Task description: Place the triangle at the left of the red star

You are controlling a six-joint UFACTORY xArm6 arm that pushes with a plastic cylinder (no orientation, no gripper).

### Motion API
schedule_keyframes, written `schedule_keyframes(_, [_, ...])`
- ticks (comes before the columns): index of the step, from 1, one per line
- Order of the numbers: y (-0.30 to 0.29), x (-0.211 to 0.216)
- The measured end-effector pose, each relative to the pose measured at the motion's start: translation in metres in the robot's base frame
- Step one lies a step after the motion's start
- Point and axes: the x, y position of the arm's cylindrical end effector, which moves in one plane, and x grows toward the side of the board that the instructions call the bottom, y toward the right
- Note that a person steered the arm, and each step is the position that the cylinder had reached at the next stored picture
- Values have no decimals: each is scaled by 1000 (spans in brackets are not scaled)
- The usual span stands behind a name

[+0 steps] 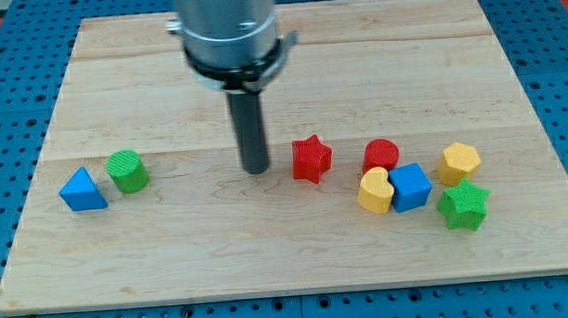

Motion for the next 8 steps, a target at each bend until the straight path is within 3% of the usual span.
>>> schedule_keyframes(3, [68,0])
schedule_keyframes(4, [62,4])
schedule_keyframes(6, [-66,80])
schedule_keyframes(8, [-199,93])
